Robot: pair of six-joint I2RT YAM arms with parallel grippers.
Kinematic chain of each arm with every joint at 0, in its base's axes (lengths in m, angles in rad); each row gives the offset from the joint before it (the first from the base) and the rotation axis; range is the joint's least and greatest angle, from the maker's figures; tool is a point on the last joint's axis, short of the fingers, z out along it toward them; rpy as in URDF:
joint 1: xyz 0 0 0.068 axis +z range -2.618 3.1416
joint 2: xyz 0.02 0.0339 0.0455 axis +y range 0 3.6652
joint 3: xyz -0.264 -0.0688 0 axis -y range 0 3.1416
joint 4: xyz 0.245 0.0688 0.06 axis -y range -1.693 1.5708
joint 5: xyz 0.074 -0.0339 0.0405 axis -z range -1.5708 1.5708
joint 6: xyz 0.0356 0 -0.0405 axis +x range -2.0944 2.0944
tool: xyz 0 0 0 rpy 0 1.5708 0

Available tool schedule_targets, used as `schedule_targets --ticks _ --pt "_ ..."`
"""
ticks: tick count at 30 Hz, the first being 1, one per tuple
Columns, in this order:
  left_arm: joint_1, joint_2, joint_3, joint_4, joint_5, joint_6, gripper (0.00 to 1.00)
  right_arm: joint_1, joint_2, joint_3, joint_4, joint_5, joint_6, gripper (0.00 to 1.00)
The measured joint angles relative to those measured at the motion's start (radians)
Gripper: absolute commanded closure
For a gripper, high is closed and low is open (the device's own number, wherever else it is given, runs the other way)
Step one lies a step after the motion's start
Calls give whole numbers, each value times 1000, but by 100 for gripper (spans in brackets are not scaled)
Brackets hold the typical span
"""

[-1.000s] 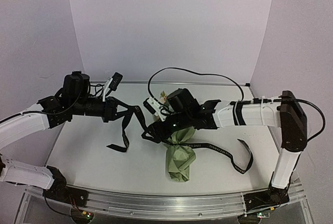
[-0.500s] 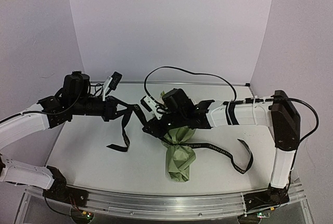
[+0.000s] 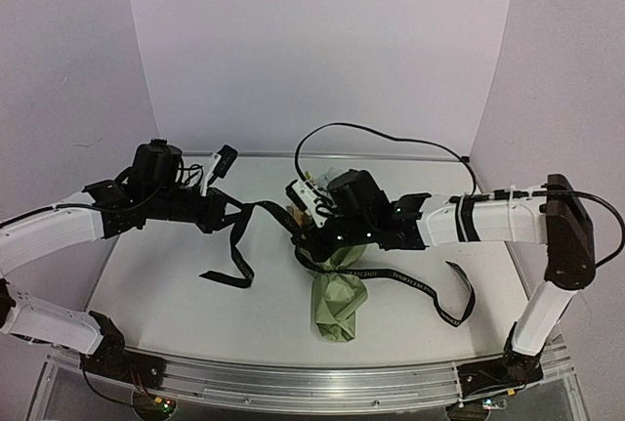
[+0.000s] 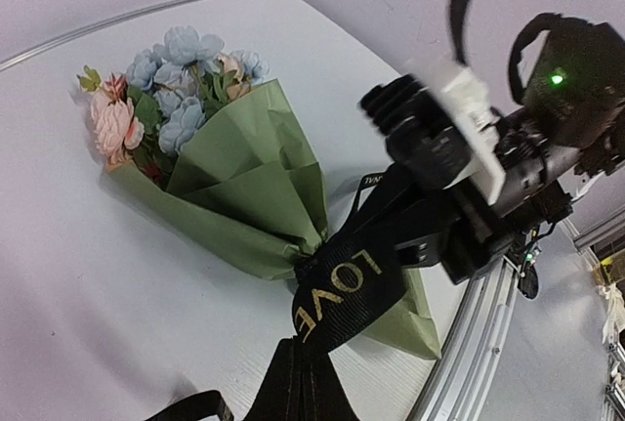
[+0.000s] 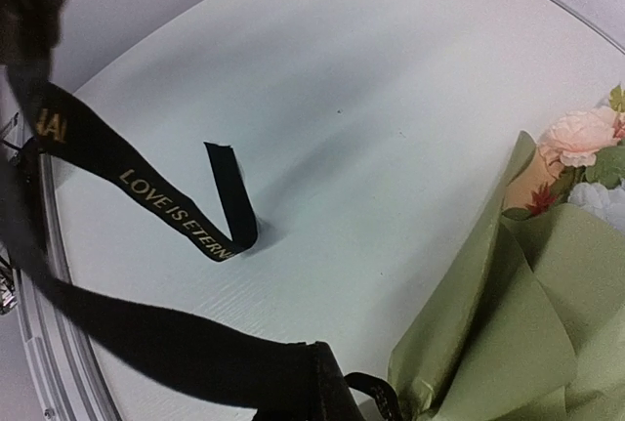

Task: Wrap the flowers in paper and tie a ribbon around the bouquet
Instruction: Cross the half-tied ribbon over the folded bouquet.

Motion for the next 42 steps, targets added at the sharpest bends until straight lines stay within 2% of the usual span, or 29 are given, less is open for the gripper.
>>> schedule_targets --ticks 4,8,16,20,26,31,33,36,38,42 --pt "-8 68 0 -6 12 7 100 0 -91 -100 17 25 10 100" --pt "-69 167 17 -6 5 18 100 0 -186 -225 29 59 25 100" --pt "-201 432 178 12 -35 75 100 0 -311 -461 23 143 59 100" --pt "-246 532 261 12 -43 112 100 0 -344 -528 22 193 84 100" --pt "-312 622 343 12 -65 167 100 0 -397 -603 24 258 119 90" --pt "-349 687 392 12 -80 204 100 0 -421 -641 24 292 141 87" --pt "-358 715 409 9 -88 219 100 0 -428 -653 25 300 150 81" --pt "-371 754 431 3 -99 235 100 0 -451 -675 24 315 169 60" --pt "-380 769 439 -4 -111 248 100 0 -490 -703 22 336 182 51" --pt "-403 778 440 -8 -127 261 100 0 -591 -734 -68 387 220 41"
